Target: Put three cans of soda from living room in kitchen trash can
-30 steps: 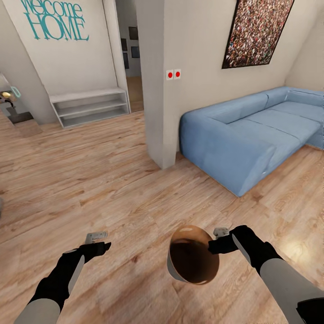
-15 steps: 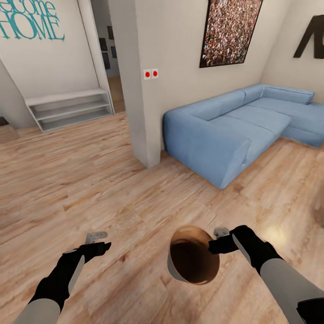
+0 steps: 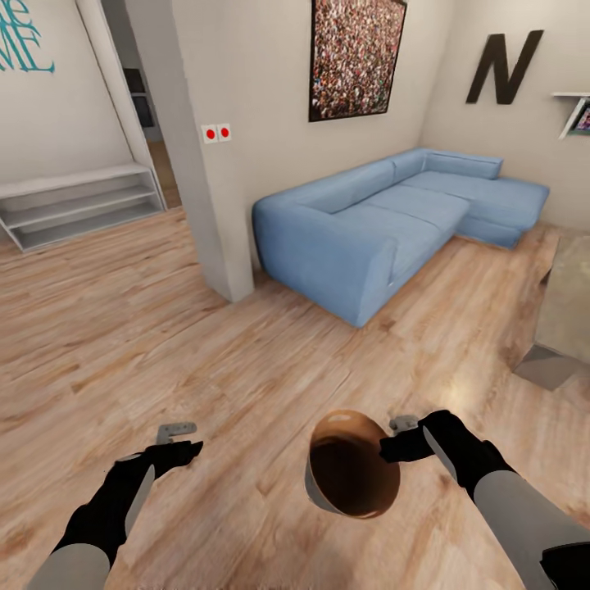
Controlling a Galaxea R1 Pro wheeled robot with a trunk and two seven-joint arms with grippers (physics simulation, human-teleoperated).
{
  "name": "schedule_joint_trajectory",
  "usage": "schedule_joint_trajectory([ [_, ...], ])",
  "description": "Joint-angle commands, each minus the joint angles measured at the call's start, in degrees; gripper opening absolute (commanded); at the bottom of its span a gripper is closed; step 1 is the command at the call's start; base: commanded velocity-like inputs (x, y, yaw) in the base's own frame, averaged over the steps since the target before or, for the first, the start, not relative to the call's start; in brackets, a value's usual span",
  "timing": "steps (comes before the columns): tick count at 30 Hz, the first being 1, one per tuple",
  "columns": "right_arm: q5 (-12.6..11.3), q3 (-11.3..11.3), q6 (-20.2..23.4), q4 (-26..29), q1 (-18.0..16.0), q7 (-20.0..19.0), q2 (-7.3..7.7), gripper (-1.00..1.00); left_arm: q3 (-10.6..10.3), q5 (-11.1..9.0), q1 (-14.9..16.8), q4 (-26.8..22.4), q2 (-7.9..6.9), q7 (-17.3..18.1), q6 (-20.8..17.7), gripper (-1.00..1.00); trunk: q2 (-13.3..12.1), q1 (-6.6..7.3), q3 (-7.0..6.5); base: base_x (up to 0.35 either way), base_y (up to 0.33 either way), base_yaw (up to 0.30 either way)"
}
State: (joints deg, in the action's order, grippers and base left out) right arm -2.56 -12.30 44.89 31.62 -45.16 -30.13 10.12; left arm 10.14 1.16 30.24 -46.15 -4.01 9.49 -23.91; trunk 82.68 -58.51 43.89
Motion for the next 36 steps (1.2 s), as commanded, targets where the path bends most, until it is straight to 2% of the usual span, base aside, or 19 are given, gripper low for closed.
schedule_joint_trajectory([
  [1, -1.3, 0.1, 0.4, 0.0, 0.0, -0.3, -0.01, -1.0, 0.0, 0.2, 0.0, 0.0, 0.02, 0.0, 0.0, 1.0, 0.0, 0.0, 0.0, -0.237, -0.212, -0.243],
  [6, -1.4, 0.0, 0.4, 0.0, 0.0, -0.3, -0.03, -1.0, 0.0, 3.2, 0.0, 0.0, 0.39, 0.0, 0.0, 1.0, 0.0, 0.0, 0.0, -0.226, -0.197, -0.103],
  [7, -1.4, 0.0, 0.5, 0.0, 0.0, -0.3, -0.04, -1.0, 0.0, 3.3, 0.0, 0.0, 0.38, 0.0, 0.0, 1.0, 0.0, 0.0, 0.0, -0.112, -0.088, -0.013],
  [18, -1.4, 0.0, 0.4, 0.0, 0.0, -0.3, -0.05, -1.0, 0.0, 3.7, 0.0, 0.0, 0.13, 0.0, 1.3, 1.0, 0.0, 0.0, 0.0, -0.029, -0.084, -0.029],
  [36, -1.3, 0.0, 0.4, 0.0, 0.0, -0.3, -0.01, -1.0, 0.0, 3.8, 0.0, 0.0, 0.14, 0.0, 1.6, 1.0, 0.0, 0.0, -0.04, -0.001, -0.274, -0.23],
])
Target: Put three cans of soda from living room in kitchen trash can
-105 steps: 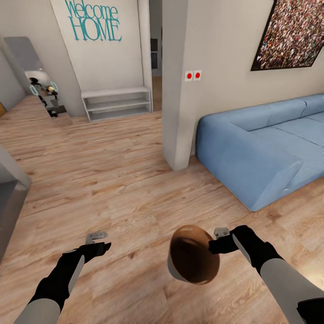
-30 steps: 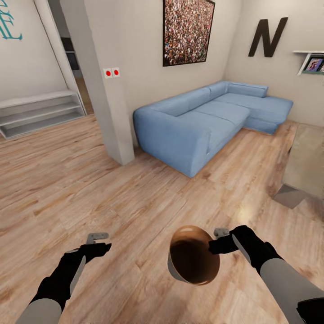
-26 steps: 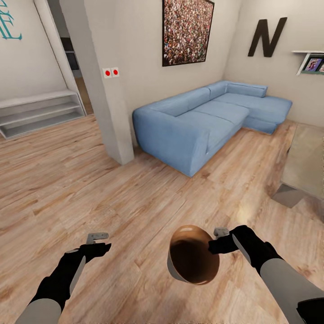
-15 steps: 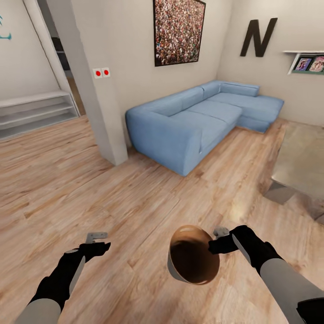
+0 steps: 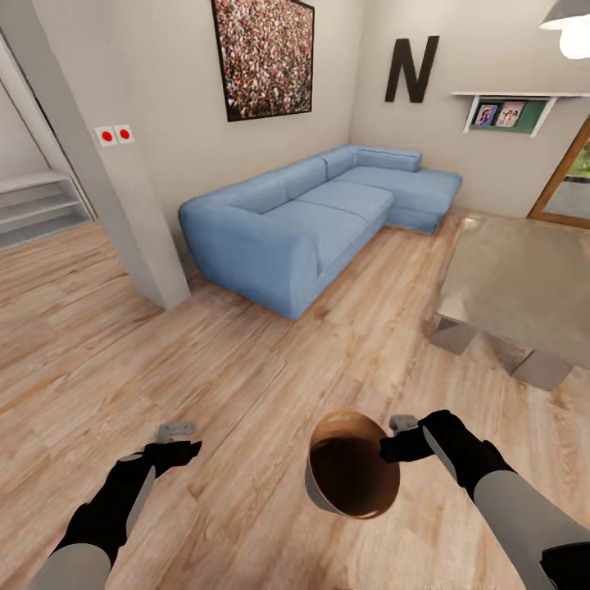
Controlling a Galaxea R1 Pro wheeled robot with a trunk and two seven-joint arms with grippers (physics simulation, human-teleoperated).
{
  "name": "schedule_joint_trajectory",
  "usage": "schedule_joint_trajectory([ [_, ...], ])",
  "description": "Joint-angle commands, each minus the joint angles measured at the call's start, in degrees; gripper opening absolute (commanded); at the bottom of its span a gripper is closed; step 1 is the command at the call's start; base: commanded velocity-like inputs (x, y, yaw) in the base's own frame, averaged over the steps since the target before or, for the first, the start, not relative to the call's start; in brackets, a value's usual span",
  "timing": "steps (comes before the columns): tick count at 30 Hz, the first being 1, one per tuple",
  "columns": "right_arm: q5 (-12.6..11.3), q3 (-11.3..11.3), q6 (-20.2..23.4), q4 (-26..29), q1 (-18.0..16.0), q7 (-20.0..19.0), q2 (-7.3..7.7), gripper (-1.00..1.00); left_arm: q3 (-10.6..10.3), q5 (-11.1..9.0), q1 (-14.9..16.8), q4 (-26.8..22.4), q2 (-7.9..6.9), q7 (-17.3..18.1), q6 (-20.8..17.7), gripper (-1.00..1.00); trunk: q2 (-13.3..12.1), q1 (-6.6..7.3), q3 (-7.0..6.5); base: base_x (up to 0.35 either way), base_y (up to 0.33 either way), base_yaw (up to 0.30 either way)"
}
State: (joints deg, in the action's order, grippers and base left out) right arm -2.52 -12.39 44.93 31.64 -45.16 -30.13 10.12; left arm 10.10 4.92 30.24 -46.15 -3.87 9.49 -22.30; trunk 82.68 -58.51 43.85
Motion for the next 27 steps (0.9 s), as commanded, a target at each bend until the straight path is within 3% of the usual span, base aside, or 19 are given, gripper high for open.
schedule_joint_trajectory([
  [1, -1.4, 0.1, 0.4, 0.0, 0.0, -0.3, -0.01, -1.0, 0.0, 0.0, 0.0, 0.0, 0.0, 0.0, 0.0, 1.0, 0.0, 0.0, -0.02, 0.0, -0.286, -0.249],
  [18, -1.3, 0.1, 0.3, 0.0, 0.0, -0.3, -0.01, -1.0, -0.1, 0.3, 0.0, 0.0, 0.12, 0.0, 0.1, 1.0, 0.0, 0.0, -0.39, -0.081, -0.286, -0.245],
  [27, -1.3, 0.1, 0.3, 0.0, 0.0, -0.3, -0.01, -1.0, -0.1, 0.3, 0.0, 0.0, 0.17, 0.0, 0.1, 1.0, 0.0, 0.0, -0.42, -0.084, -0.27, -0.057],
])
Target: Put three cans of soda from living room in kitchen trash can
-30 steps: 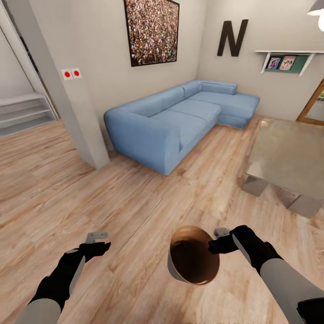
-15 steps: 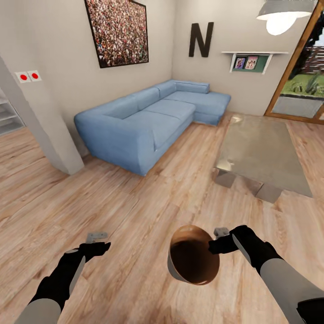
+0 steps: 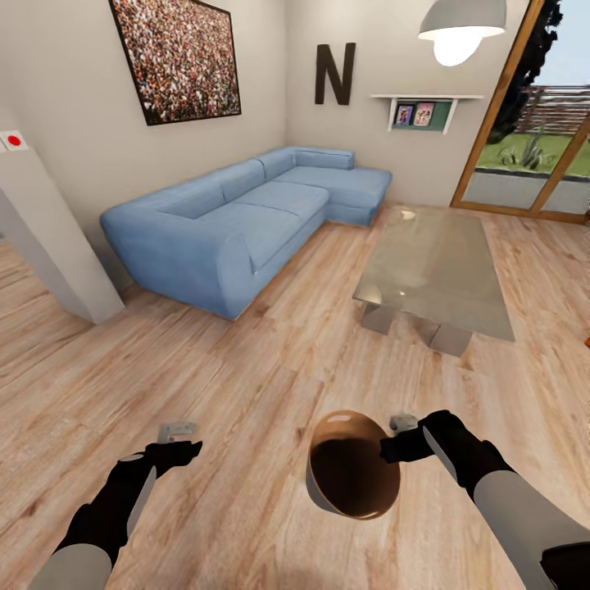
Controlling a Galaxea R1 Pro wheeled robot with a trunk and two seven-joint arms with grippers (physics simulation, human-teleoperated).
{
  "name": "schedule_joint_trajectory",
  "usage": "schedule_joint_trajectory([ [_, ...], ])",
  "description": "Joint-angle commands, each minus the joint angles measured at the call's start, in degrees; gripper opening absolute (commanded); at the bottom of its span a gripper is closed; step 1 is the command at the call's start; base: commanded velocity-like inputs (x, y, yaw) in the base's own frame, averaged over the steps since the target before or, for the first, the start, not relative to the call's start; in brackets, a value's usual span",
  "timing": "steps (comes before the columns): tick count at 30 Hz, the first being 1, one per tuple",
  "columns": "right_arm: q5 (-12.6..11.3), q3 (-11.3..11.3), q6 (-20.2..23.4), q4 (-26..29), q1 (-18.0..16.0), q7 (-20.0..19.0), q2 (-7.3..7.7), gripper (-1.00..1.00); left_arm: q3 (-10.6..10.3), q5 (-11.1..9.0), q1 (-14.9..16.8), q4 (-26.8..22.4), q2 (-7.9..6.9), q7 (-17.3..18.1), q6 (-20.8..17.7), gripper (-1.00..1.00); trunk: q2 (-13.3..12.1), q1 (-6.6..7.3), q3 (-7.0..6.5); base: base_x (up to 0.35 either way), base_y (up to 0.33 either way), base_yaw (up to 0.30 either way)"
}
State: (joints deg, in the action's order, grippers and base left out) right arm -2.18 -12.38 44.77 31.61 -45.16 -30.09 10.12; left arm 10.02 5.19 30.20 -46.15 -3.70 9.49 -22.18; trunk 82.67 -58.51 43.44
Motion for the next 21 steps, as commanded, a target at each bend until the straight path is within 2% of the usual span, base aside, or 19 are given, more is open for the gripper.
schedule_joint_trajectory([
  [1, -1.7, 0.1, 0.5, 0.0, 0.0, -0.3, -0.01, -1.0, 0.0, 0.0, 0.0, 0.0, -0.01, 0.0, 0.0, 1.0, 0.0, 0.0, -0.01, -0.021, -0.114, -0.005],
  [8, -1.7, 0.1, 0.5, 0.0, 0.0, -0.3, -0.03, -1.0, 0.0, 0.0, 0.0, 0.0, 0.0, 0.1, 0.3, 1.0, 0.0, 0.0, -0.01, -0.007, -0.064, -0.052],
  [21, -1.7, 0.2, 0.5, 0.0, 0.0, -0.3, -0.02, -1.0, 0.0, 0.0, 0.0, 0.0, 0.09, 0.1, 0.3, 1.0, 0.0, 0.0, -0.01, -0.001, -0.238, -0.222],
])
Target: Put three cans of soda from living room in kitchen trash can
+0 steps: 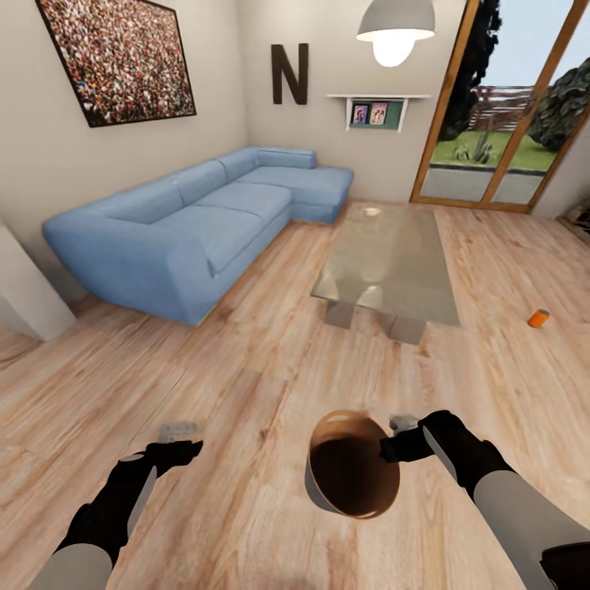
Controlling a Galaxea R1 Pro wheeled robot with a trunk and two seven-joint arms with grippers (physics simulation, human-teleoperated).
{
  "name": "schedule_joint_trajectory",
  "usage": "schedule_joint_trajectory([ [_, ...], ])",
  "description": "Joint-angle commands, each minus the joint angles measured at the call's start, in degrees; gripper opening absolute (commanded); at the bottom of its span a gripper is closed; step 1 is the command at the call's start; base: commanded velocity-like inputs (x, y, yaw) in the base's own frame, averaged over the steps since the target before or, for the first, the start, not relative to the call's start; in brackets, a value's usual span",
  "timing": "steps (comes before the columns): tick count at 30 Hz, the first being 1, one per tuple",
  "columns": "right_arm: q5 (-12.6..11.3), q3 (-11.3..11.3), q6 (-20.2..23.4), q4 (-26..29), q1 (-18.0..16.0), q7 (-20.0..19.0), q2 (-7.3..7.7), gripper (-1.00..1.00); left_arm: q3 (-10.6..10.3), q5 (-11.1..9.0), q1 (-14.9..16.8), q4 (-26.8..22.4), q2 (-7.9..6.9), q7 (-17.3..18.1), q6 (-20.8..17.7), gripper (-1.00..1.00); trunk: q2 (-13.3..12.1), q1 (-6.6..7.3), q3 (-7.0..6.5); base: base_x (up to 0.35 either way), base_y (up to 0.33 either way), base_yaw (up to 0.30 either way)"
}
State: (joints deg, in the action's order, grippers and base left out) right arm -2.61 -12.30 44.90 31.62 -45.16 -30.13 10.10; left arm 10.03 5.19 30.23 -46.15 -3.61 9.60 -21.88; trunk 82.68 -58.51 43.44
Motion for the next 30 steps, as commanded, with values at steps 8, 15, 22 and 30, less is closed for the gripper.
schedule_joint_trajectory([
  [8, -1.3, 0.1, 0.4, 0.0, 0.0, -0.3, -0.01, -1.0, 0.0, 0.0, 0.0, 0.0, 0.0, 0.0, 0.0, 1.0, 0.0, 0.0, 0.0, 0.0, -0.281, -0.248],
  [15, -1.3, 0.1, 0.4, 0.0, 0.0, -0.3, -0.05, -1.0, 0.0, 0.0, 0.0, 0.0, 0.0, 0.0, 0.0, 1.0, 0.0, 0.0, 0.0, 0.006, -0.284, -0.251],
  [22, -1.3, 0.0, 0.4, 0.0, 0.0, -0.2, -0.08, -1.0, 0.0, 0.0, 0.0, 0.0, 0.0, 0.0, 0.0, 1.0, 0.0, 0.0, 0.0, 0.159, -0.241, -0.249],
  [30, -1.3, 0.0, 0.4, 0.0, 0.0, -0.2, -0.08, -1.0, 0.0, 0.0, 0.0, 0.0, 0.0, 0.0, 0.0, 1.0, 0.0, 0.0, 0.0, 0.246, -0.199, -0.231],
])
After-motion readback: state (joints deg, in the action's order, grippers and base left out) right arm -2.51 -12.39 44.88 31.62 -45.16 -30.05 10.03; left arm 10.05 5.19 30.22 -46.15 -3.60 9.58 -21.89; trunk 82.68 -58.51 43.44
